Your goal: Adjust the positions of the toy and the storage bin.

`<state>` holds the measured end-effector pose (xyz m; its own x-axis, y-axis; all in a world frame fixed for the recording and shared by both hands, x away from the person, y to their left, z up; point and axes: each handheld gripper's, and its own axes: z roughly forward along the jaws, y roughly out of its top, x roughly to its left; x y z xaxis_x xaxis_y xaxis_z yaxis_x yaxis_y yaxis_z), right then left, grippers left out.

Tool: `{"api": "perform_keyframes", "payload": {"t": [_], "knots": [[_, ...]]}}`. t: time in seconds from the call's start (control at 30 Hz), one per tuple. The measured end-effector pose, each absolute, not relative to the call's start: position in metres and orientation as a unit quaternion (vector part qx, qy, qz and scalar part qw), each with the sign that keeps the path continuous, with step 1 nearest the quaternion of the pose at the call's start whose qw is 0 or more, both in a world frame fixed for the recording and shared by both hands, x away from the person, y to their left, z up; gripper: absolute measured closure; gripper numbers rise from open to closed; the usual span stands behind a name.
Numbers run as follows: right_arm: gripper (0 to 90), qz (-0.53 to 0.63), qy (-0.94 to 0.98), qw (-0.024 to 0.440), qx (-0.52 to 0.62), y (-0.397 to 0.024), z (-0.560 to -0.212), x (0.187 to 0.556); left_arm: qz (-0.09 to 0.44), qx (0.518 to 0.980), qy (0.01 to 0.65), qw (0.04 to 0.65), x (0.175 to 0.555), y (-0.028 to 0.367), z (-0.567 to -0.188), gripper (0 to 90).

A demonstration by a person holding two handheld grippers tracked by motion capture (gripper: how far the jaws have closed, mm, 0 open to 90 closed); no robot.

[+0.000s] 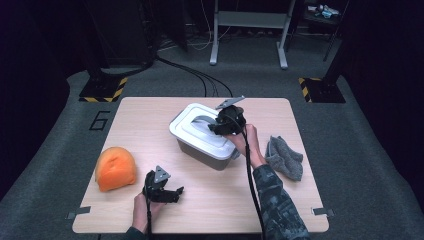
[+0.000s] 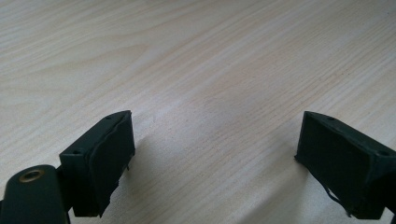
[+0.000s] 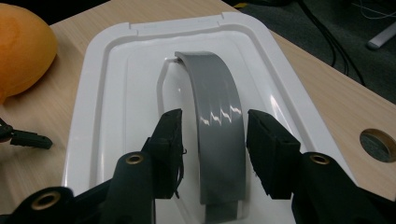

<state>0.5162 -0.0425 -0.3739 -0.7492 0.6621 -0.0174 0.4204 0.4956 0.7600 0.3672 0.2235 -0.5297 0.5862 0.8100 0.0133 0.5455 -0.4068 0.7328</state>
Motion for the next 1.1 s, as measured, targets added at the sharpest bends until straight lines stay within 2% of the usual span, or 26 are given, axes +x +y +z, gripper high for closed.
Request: {"api": "perform_keyframes", "payload": {"t": [0.1, 0.2, 1.1], "knots": [[63.7, 0.384, 0.853, 0.160, 0.314, -0.039, -0.373, 0.520, 0.189, 0.818, 0.414, 0.353, 0.367, 0.224, -0.530, 10.9], [65.8, 0.378, 0.855, 0.167, 0.313, -0.038, -0.373, 0.520, 0.188, 0.818, 0.414, 0.353, 0.367, 0.224, -0.530, 10.9], [67.0, 0.379, 0.821, 0.173, 0.390, -0.001, -0.375, 0.499, 0.192, 0.819, 0.412, 0.351, 0.367, 0.224, -0.530, 10.9]]}}
